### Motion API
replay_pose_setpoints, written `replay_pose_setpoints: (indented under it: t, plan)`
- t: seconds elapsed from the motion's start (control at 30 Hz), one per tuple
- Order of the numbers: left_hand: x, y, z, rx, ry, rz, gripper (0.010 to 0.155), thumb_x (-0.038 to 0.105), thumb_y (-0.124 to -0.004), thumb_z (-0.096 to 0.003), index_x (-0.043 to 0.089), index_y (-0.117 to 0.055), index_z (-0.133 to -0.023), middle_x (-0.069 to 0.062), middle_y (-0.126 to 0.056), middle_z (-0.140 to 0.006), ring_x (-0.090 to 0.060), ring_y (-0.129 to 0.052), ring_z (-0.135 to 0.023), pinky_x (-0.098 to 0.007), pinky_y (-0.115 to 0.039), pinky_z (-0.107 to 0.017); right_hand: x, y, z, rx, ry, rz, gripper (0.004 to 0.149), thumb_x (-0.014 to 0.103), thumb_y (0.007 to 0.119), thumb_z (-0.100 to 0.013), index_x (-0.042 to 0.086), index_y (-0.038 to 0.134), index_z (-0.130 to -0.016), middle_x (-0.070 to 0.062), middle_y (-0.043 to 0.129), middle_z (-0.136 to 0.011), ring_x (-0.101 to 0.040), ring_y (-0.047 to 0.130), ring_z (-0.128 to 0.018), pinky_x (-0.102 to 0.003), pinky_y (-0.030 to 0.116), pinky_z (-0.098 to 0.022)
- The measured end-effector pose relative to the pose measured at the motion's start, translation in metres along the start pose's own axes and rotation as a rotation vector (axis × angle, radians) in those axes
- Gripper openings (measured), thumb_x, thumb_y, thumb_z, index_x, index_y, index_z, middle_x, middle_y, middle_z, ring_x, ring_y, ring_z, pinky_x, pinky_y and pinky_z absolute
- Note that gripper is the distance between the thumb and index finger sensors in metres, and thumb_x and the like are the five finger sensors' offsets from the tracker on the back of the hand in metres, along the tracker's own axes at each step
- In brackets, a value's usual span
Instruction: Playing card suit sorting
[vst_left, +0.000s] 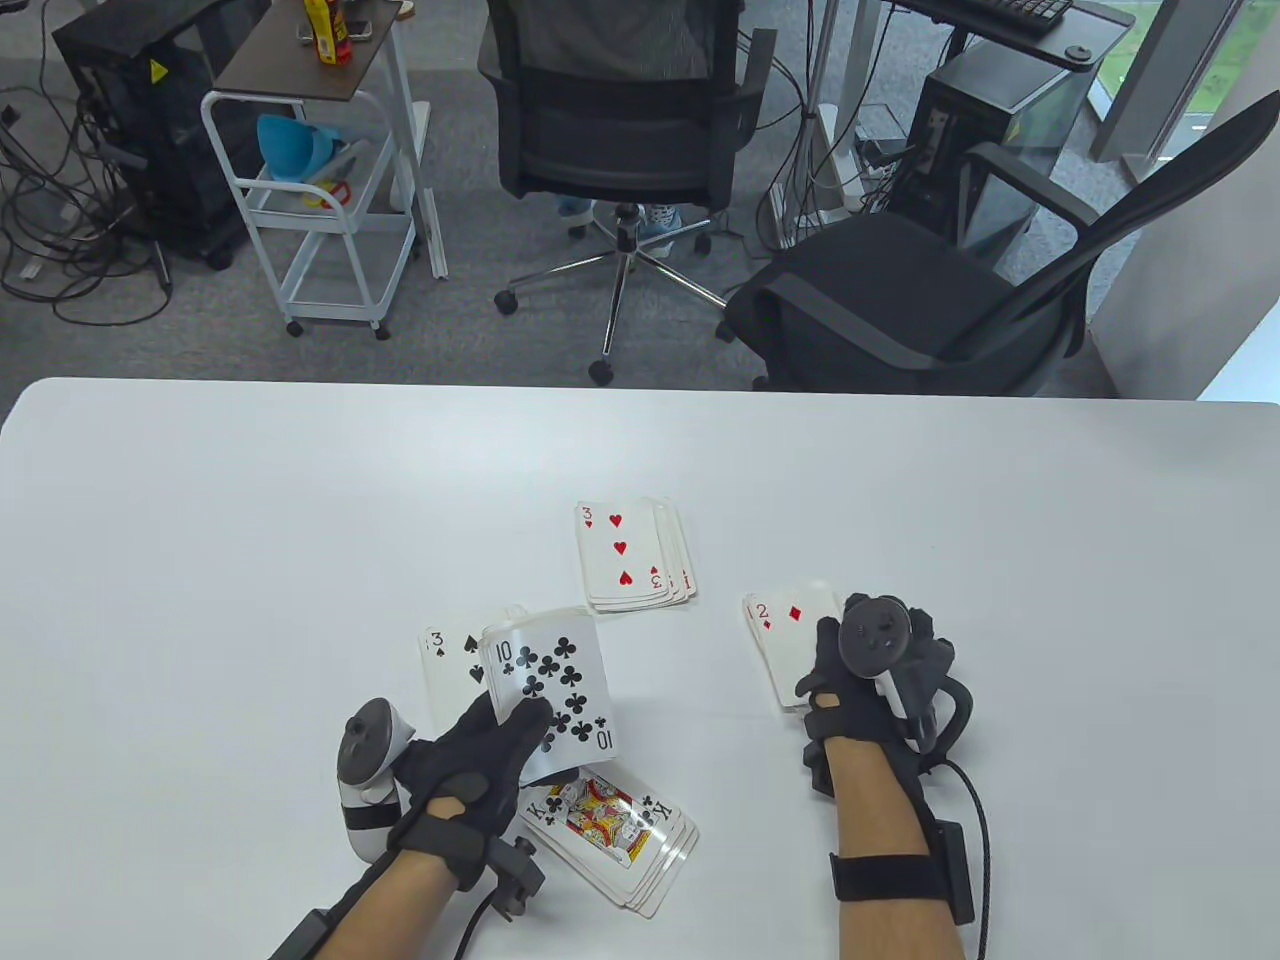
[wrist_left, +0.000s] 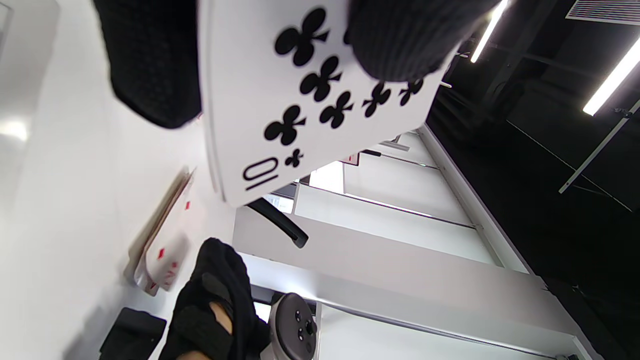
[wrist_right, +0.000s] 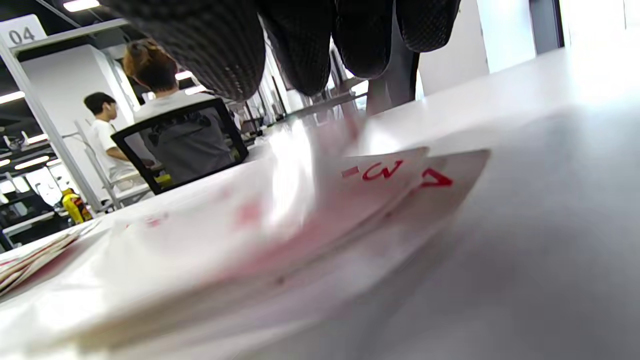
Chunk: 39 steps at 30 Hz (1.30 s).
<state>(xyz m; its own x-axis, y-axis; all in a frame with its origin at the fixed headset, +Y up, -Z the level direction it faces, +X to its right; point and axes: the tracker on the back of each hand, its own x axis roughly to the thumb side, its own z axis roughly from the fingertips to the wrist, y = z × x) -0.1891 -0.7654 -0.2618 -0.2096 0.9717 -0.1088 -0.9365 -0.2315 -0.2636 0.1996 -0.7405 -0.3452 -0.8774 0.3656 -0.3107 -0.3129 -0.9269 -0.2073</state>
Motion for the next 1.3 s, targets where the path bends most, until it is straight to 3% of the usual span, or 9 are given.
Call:
replay_pose_setpoints:
  t: [0.23, 0.57, 0.73, 0.9, 1.07, 1.3]
  plan:
    - [-0.001, -0.001, 0.000, -0.006, 0.005, 0.002, 0.053, 0.045, -0.079, -0.0538, 0.024, -0.067, -0.101, -0.001, -0.086, -0.095, -0.029, -0.098, -0.078, -0.040, -0.093, -0.049, 0.026, -0.013, 0.018, -0.057, -0.152, -0.145, 0.058, 0.043, 0.076, -0.057, 0.012, 0.063, -0.103, -0.023, 0.052, -0.109, -0.052, 0.040, -0.102, -0.075, 0.031, -0.067]
    - [0.002, 0.005, 0.001, 0.034, -0.003, 0.002, 0.053, 0.044, -0.079, -0.0539, 0.024, -0.066, -0.101, -0.002, -0.086, -0.096, -0.029, -0.097, -0.079, -0.041, -0.094, -0.048, 0.094, -0.017, 0.067, -0.001, -0.525, -0.501, 0.055, 0.050, 0.072, -0.056, 0.012, 0.071, -0.096, -0.021, 0.058, -0.107, -0.051, 0.044, -0.102, -0.074, 0.034, -0.067]
    - [0.001, 0.005, 0.000, 0.035, -0.002, -0.024, 0.052, 0.042, -0.081, -0.0535, 0.024, -0.067, -0.101, -0.001, -0.088, -0.094, -0.028, -0.100, -0.077, -0.039, -0.095, -0.047, 0.120, -0.016, 0.091, 0.077, -0.662, -0.559, 0.054, 0.052, 0.072, -0.055, 0.012, 0.074, -0.092, -0.020, 0.060, -0.106, -0.051, 0.047, -0.102, -0.074, 0.036, -0.068]
    - [0.002, 0.007, 0.000, 0.039, -0.001, -0.044, 0.052, 0.042, -0.085, -0.0524, 0.024, -0.070, -0.099, 0.000, -0.091, -0.091, -0.026, -0.102, -0.074, -0.037, -0.097, -0.044, 0.131, -0.010, 0.102, 0.127, -0.687, -0.536, 0.058, 0.056, 0.074, -0.054, 0.012, 0.071, -0.092, -0.021, 0.060, -0.106, -0.051, 0.048, -0.101, -0.074, 0.036, -0.068]
    - [0.002, 0.007, 0.000, 0.022, 0.013, -0.078, 0.051, 0.042, -0.089, -0.0513, 0.025, -0.073, -0.097, 0.002, -0.094, -0.089, -0.024, -0.105, -0.071, -0.036, -0.098, -0.042, 0.133, -0.007, 0.107, 0.084, -0.651, -0.547, 0.059, 0.057, 0.080, -0.052, 0.012, 0.070, -0.088, -0.021, 0.061, -0.104, -0.051, 0.052, -0.099, -0.073, 0.038, -0.067]
    - [0.001, 0.003, -0.001, -0.006, 0.026, -0.090, 0.052, 0.043, -0.089, -0.0513, 0.024, -0.073, -0.097, 0.001, -0.094, -0.089, -0.024, -0.105, -0.070, -0.035, -0.098, -0.041, 0.132, -0.006, 0.109, 0.067, -0.638, -0.635, 0.041, 0.044, 0.085, -0.051, 0.010, 0.078, -0.075, -0.018, 0.071, -0.097, -0.048, 0.062, -0.097, -0.072, 0.043, -0.068]
